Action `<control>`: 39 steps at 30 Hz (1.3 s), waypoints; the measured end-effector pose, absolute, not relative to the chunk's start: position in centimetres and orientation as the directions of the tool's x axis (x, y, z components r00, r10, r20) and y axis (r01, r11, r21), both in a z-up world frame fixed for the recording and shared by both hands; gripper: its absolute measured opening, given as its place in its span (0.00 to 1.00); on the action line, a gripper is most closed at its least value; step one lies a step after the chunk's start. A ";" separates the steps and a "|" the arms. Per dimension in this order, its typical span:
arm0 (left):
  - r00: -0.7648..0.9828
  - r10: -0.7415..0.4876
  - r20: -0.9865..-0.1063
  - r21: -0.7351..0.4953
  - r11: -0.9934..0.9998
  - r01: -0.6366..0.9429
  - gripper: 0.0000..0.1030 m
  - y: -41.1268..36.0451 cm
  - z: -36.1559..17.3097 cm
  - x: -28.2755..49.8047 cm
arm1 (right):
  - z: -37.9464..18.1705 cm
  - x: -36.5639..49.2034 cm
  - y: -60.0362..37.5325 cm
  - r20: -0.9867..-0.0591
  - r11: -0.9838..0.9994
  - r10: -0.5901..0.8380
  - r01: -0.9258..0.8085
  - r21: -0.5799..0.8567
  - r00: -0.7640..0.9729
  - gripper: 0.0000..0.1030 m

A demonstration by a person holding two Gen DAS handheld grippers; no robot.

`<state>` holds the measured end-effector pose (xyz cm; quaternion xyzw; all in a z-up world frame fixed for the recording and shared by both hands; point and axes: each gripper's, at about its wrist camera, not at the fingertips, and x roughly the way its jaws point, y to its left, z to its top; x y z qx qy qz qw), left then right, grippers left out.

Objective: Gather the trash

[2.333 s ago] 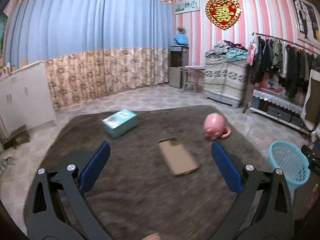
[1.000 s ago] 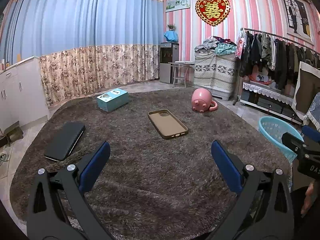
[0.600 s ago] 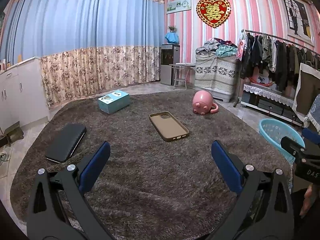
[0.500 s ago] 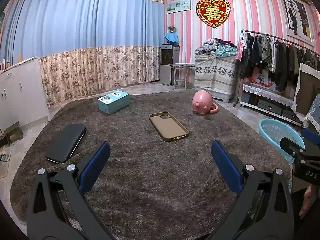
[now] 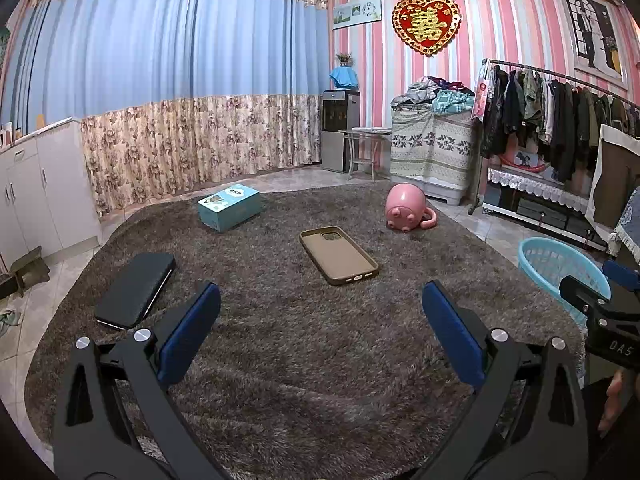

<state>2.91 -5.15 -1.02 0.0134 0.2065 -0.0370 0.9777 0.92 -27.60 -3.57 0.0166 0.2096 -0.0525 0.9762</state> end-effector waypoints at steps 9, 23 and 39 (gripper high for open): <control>0.913 -0.067 -0.402 0.013 0.997 0.078 0.95 -5.0 -1.0 2.8 | -3.6 0.9 -27.6 -0.411 0.994 -0.098 0.111 0.009 0.907 0.96; 0.914 -0.069 -0.400 0.013 0.997 0.081 0.95 -5.3 -1.3 2.6 | -3.7 1.1 -28.1 -0.411 0.992 -0.111 0.127 0.011 0.905 0.96; 0.913 -0.064 -0.403 0.025 0.996 0.081 0.95 -5.3 -1.7 2.6 | -3.7 1.1 -28.3 -0.410 0.992 -0.110 0.126 0.012 0.905 0.96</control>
